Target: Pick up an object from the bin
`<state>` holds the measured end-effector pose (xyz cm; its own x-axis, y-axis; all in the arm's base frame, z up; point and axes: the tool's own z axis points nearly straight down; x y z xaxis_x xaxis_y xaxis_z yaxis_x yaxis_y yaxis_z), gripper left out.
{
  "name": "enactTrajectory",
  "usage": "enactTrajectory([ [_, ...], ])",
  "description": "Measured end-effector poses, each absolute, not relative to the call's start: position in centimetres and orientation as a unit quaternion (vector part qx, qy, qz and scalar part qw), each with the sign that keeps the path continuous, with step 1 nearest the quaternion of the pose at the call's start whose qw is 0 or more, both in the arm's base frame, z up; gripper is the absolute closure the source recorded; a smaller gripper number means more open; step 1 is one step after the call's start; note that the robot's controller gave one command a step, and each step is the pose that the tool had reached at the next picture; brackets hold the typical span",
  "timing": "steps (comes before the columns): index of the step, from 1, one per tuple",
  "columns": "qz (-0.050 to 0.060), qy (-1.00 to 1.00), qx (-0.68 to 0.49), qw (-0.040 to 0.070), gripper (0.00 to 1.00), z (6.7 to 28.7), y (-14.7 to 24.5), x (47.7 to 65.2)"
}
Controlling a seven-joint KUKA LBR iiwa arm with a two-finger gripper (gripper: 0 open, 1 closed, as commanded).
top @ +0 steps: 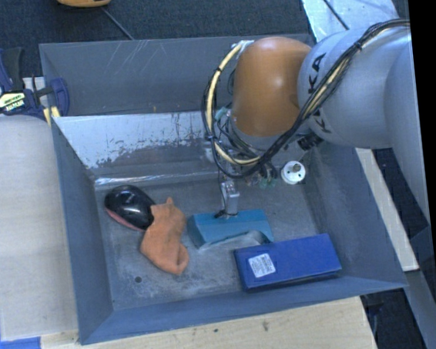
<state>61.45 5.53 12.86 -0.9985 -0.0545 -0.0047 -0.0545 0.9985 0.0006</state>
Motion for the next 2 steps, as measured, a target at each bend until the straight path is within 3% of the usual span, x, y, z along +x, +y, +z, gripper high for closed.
enactTrajectory([
  [2,0.001,1.000,-0.029,0.006,0.00,12.62,5.41,60.88],
])
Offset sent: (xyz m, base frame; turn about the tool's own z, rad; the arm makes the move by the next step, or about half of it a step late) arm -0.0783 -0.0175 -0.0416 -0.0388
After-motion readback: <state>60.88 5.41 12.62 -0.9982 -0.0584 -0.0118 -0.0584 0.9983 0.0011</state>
